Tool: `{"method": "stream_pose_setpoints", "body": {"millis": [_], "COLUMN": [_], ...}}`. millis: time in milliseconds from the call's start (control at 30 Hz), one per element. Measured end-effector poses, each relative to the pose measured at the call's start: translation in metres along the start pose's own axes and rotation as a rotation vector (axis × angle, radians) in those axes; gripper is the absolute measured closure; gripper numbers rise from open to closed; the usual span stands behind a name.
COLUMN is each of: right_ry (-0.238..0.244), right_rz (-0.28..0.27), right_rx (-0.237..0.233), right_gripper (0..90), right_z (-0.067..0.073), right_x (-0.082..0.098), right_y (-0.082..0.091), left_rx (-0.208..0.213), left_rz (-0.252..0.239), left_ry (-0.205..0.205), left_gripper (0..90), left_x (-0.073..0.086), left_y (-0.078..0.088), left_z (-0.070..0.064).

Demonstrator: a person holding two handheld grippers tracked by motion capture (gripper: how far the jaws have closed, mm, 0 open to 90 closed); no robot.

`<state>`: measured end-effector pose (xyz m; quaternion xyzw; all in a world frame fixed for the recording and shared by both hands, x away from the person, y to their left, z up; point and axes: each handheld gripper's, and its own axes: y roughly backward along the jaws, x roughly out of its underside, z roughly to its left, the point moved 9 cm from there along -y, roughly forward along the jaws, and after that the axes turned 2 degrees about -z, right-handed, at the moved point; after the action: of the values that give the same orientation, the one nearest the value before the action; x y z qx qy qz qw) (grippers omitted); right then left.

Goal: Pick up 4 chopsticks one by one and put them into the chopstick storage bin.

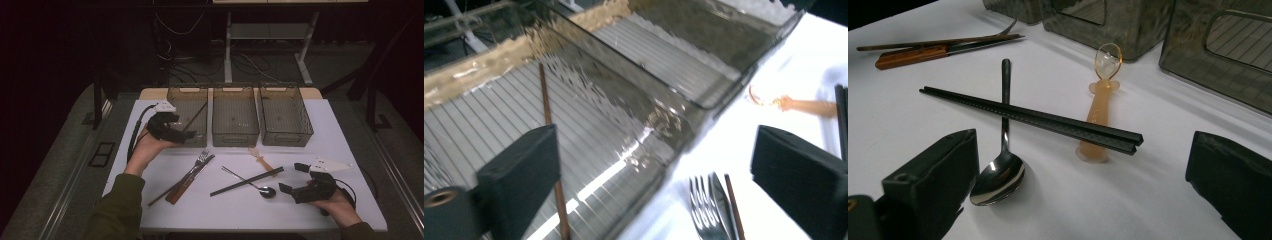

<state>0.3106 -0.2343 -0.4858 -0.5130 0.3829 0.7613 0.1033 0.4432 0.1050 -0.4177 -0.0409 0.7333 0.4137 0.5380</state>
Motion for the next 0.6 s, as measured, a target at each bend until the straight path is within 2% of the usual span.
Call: {"method": "stream_pose_setpoints", "body": {"millis": [167, 467, 600], "right_ry": [-0.01, -0.016, -0.015], "right_rz": [-0.007, -0.011, -0.012], "right_rx": [-0.004, 0.004, 0.002], "right_gripper": [0.9, 0.9, 0.9], "right_z": [0.0, 0.0, 0.001], "right_x": [-0.001, -0.001, -0.001], "right_y": [0.0, 0.0, 0.0], "left_rx": [0.019, 0.032, 0.038], "left_rz": [-0.007, -0.001, -0.022], "left_ry": [0.006, -0.03, -0.034], "left_gripper": [0.2, 0.0, 0.0], "left_x": [0.013, 0.031, 0.037], "left_y": [0.005, 0.017, 0.022], "left_z": [-0.009, -0.027, -0.035]}}
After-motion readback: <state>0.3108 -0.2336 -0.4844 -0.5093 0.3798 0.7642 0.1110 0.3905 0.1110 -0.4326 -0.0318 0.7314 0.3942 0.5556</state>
